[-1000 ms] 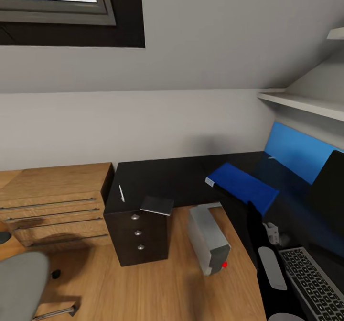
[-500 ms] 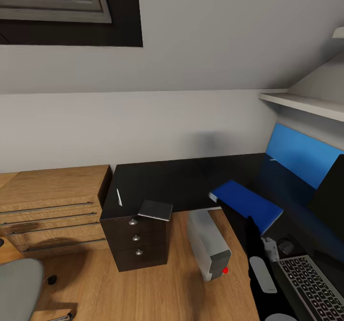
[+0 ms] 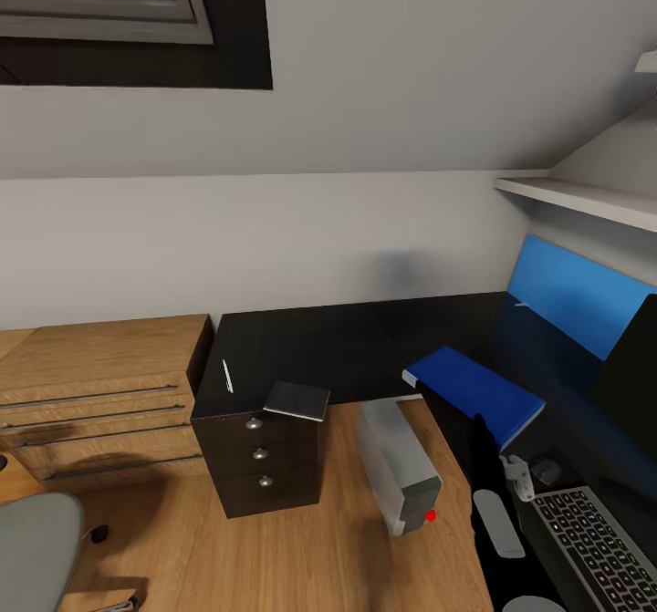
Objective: In the bedroom, organize the workspace by keeping the computer under the desk, ensuring the monitor is on the desk, placing the keyboard on the desk next to the monitor, placing the mouse on the desk next to the keyboard, moving the folder from the swivel chair onto the desk next to the mouse, stacking the notebook on top of the folder with the pen on top of the notebook, and positioning the swivel chair next to the desk.
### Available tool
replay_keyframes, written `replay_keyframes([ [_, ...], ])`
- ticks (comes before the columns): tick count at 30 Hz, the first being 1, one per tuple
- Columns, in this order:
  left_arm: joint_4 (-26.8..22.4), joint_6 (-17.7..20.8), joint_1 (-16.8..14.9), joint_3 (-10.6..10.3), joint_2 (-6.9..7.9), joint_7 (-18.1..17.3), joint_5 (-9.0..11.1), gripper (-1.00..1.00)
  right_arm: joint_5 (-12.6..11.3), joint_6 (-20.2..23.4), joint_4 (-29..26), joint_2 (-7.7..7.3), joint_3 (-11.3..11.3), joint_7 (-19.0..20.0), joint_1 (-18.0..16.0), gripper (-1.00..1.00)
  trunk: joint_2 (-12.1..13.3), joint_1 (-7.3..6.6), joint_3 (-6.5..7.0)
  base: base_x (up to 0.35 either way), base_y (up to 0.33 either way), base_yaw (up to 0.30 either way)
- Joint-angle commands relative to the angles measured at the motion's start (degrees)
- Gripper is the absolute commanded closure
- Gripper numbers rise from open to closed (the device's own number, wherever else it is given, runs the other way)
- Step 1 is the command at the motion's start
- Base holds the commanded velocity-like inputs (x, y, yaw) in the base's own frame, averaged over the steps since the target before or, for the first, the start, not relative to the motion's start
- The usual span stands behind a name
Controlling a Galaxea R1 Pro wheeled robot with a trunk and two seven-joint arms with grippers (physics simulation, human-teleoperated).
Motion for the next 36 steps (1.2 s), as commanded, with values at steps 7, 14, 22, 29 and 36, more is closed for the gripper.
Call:
replay_keyframes([
  [7, -0.20, -0.31, -0.08, -0.38, 0.06, -0.15, 0.61, -1.00, -0.76, -0.02, -0.02, 0.14, -0.08, 0.54, -0.06, 1.00, -0.10, 0.03, -0.23, 0.004, 0.003, -0.105],
  [14, -0.20, -0.34, -0.08, -0.35, 0.12, -0.14, 0.61, -1.00, -0.80, 0.10, -0.39, 0.14, -0.04, 0.79, -0.06, 1.00, -0.10, 0.03, -0.29, 0.158, 0.125, -0.037],
  [22, -0.20, -0.34, -0.08, -0.34, 0.15, -0.15, 0.61, -1.00, -0.78, 0.44, -0.61, 0.13, 0.01, 0.90, -0.06, 1.00, -0.10, 0.03, -0.30, 0.182, 0.098, -0.003],
  [29, -0.20, -0.38, -0.08, -0.33, 0.15, -0.11, 0.61, -1.00, -0.82, 0.36, -0.58, 0.13, -0.08, 0.91, -0.06, 1.00, -0.10, 0.03, -0.30, 0.020, 0.007, 0.000],
  [36, -0.20, -0.56, -0.07, -0.23, 0.21, 0.01, 0.69, -1.00, -0.68, -0.01, -0.49, -0.07, -0.29, 0.72, -0.06, 1.00, -0.10, 0.03, -0.30, 0.002, 0.001, 0.000],
])
